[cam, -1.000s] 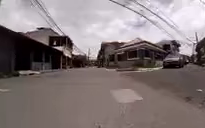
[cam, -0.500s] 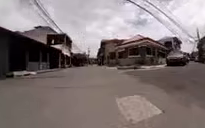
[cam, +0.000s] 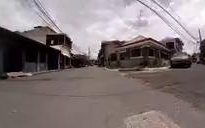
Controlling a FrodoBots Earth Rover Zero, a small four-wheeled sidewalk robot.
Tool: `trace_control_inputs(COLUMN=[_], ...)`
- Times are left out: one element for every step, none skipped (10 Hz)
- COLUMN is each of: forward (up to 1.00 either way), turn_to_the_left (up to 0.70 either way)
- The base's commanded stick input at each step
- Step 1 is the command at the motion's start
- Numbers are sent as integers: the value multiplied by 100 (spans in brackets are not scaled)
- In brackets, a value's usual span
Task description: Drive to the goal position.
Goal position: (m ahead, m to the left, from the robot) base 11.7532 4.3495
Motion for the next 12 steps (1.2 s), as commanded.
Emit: trace_control_inputs(forward=[100,100,100,100,100,100,100,100,100,100,100,100], turn_to_the_left=[0,0,0,0,0,0,0,0,0,0,0,0])
